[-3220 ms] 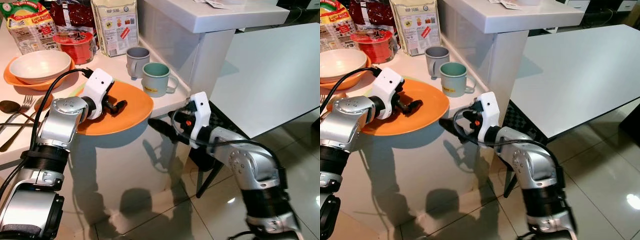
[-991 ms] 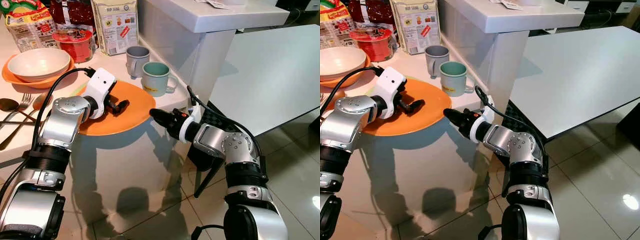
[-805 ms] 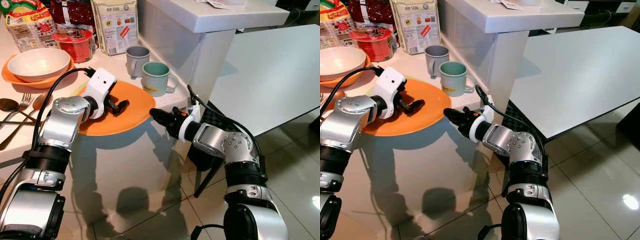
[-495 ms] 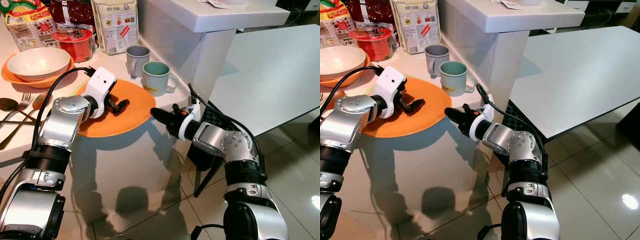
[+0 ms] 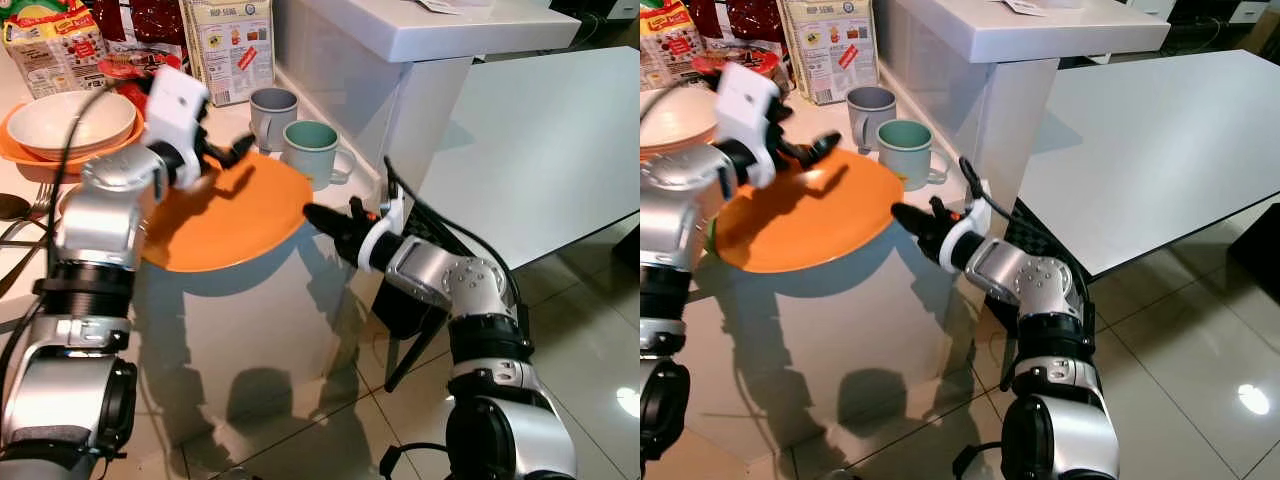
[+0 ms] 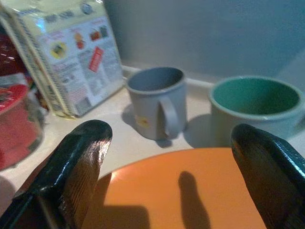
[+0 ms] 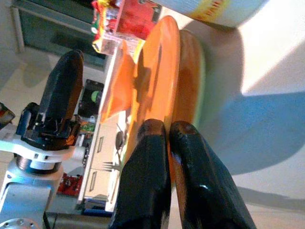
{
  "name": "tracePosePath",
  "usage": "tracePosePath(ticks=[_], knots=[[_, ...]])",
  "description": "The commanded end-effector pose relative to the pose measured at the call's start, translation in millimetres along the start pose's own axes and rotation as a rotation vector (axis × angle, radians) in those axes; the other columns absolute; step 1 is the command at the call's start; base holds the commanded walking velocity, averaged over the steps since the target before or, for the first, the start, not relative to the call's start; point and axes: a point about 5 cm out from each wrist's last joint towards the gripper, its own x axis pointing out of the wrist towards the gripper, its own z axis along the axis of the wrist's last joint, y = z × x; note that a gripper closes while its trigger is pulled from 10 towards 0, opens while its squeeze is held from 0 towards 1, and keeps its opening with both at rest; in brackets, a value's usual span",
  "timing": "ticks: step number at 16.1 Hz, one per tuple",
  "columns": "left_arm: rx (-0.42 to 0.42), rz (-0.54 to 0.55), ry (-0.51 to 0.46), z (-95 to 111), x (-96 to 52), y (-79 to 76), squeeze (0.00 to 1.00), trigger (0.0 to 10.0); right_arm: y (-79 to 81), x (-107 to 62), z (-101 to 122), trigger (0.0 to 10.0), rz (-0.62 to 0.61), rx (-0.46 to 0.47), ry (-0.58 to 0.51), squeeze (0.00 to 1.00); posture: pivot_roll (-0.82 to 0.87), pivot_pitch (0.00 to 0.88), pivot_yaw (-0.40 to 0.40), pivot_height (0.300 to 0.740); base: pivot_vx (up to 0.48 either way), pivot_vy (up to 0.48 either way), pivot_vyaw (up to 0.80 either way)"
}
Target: Setting the table
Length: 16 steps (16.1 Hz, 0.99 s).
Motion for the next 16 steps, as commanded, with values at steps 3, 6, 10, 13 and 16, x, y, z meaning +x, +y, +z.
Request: tracePosePath(ticks=[3,6,10,13,16], knots=[[-0.016,0.060,-0.030,12,-11.2,14.6,0.00,10.0,28.5,8.0,5,0.0,0.163,-0.026,-0.030,0.00,-0.02,0.000,-0.091,0.740,0.000,0.000,0.00],[-0.020,0.127,0.034,-2,-22.9,25.0,0.00,10.0,39.4,8.1,7,0.0,0.238,-0.071,-0.032,0.00,-0.02,0.000,-0.088,0.740,0.000,0.000,0.00],[-0.043,0.191,0.043,-4,-38.3,33.7,0.00,10.0,47.3,7.3,13,0.0,0.277,-0.115,-0.073,0.00,-0.02,0.000,-0.088,0.740,0.000,0.000,0.00],[-0.065,0.246,0.034,-3,-49.2,41.3,0.00,10.0,52.1,5.4,17,0.0,0.309,-0.123,-0.100,0.00,-0.02,0.000,-0.088,0.740,0.000,0.000,0.00],[-0.083,0.273,0.024,-5,-55.1,41.5,0.00,10.0,44.1,6.3,23,0.0,0.244,-0.121,-0.151,0.00,-0.01,0.000,-0.094,0.740,0.000,0.000,0.00]])
